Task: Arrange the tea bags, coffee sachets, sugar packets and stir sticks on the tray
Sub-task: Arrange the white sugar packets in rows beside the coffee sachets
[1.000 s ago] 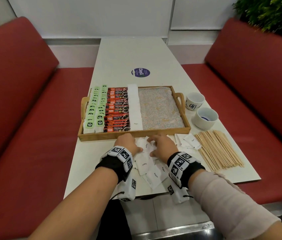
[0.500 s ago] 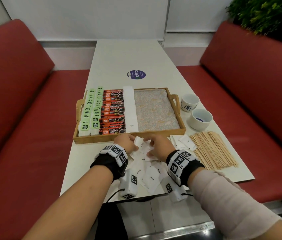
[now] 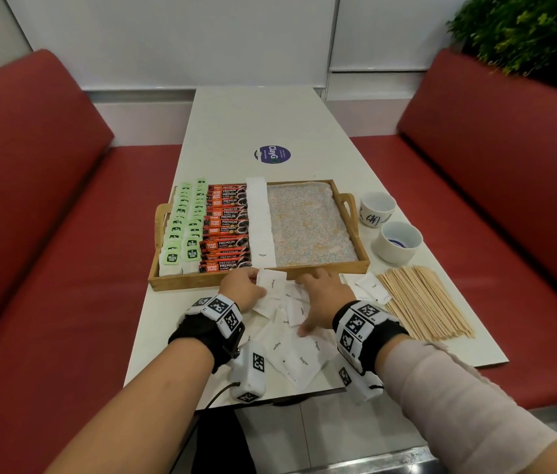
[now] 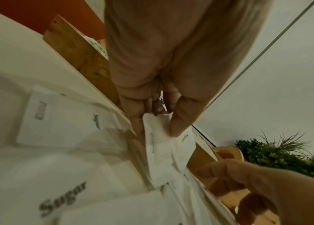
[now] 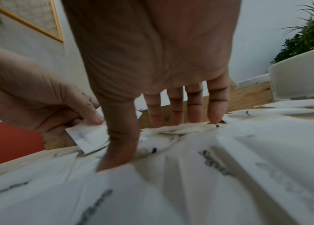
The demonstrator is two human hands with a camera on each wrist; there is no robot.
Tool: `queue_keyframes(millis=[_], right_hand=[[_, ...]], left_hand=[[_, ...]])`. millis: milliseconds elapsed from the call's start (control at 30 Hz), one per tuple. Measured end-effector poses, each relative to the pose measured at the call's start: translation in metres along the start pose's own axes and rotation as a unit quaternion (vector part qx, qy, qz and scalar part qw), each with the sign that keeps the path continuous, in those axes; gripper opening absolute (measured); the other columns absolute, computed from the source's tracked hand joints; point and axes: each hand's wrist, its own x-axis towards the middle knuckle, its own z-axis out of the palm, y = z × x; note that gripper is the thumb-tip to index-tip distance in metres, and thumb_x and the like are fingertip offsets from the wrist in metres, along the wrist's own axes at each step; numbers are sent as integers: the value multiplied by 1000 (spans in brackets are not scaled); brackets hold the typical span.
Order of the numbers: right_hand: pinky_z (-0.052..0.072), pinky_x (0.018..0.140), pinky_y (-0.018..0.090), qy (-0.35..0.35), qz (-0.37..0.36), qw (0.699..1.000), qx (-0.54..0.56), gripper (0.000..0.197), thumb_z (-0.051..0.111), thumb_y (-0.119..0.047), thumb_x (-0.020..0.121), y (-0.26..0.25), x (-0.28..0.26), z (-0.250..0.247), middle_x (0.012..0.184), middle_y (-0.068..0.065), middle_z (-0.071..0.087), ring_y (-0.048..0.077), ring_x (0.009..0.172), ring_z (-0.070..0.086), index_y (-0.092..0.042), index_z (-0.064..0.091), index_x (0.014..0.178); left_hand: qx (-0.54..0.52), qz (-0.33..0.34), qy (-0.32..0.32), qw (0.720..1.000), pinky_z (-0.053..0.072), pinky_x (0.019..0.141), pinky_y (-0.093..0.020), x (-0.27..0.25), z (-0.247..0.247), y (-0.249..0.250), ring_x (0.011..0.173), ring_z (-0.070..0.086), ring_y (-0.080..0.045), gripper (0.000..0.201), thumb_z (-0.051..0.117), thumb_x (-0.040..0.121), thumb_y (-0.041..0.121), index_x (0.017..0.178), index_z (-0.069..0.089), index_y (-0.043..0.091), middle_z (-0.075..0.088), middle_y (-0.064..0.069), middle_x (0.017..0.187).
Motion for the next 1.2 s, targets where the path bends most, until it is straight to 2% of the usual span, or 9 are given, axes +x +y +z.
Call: queue_keyframes(millis=[267, 367, 533, 667, 767, 833, 933, 1100, 1200], right_hand=[[46, 86, 33, 45, -21, 999, 21, 42, 61, -33, 86, -2, 3, -6, 123, -3, 59, 21, 115, 52, -31, 52, 127], [47, 83, 33, 73, -30, 997, 7, 37, 48, -16, 91, -5, 2, -12, 119, 1, 63, 24, 108, 58, -28, 57, 125], [43, 70, 30, 129, -38, 991, 6, 46, 39, -3, 91, -7, -4, -25, 109, 8, 65, 28, 98, 61, -25, 51, 131], [48, 71, 31, 199, -26, 966, 165, 41, 45, -5, 91, -11, -2, -43, 105, 6, 65, 25, 92, 61, -23, 50, 127], [42, 65, 22, 210, -33, 921, 327, 31, 51, -3, 91, -16, 6, -53, 99, 1, 60, 18, 85, 57, -19, 52, 118], [37, 59, 15, 214, -37, 903, 370, 28, 53, -2, 91, -21, 10, -56, 94, -4, 53, 13, 83, 52, -15, 53, 115], [35, 56, 12, 217, -33, 891, 396, 23, 55, -5, 91, -25, 15, -55, 86, -7, 50, 8, 76, 50, -15, 52, 111], [37, 56, 17, 224, -18, 881, 416, 19, 56, -6, 91, -26, 24, -53, 75, -7, 48, 5, 67, 47, -18, 51, 105], [48, 66, 27, 222, -8, 877, 426, 17, 58, -7, 90, -27, 28, -54, 74, -5, 51, 14, 73, 54, -19, 50, 99]], left_hand=[[-52, 3, 10, 999, 49, 89, -36, 1, -2, 3, 104, 60, -28, 31, 57, 84, 6, 115, 60, 7, 65, -10, 116], [-78, -5, 24, 997, 49, 89, -36, 2, -2, 4, 105, 59, -30, 29, 56, 85, 5, 114, 55, 9, 63, -9, 113], [-140, -5, 14, 990, 49, 77, -34, 3, -4, 3, 102, 60, -31, 51, 53, 86, 1, 134, 39, 13, 54, -12, 127], [-135, 38, 2, 990, 48, 56, -26, 3, -11, 6, 84, 63, -31, 69, 48, 86, -4, 147, 28, 24, 43, -2, 139], [-146, 72, -9, 987, 51, 82, -37, 3, -15, 10, 115, 56, -31, 66, 41, 85, -9, 143, 40, 24, 40, -1, 145], [-173, 74, -16, 982, 52, 91, -44, 4, -16, 11, 108, 60, -28, 60, 39, 83, -11, 129, 56, 23, 52, -4, 136], [-187, 72, -23, 979, 53, 87, -49, 7, -15, 14, 93, 66, -34, 52, 38, 80, -8, 112, 67, 21, 66, -11, 117], [-280, 22, -33, 959, 43, 52, -25, 8, -19, 24, 51, 52, -18, 33, 36, 85, -7, 94, 65, 8, 59, -11, 71], [-327, 5, -35, 944, 52, 65, -33, 10, -21, 25, 66, 62, -20, 19, 49, 94, 12, 86, 67, 8, 65, -11, 79]])
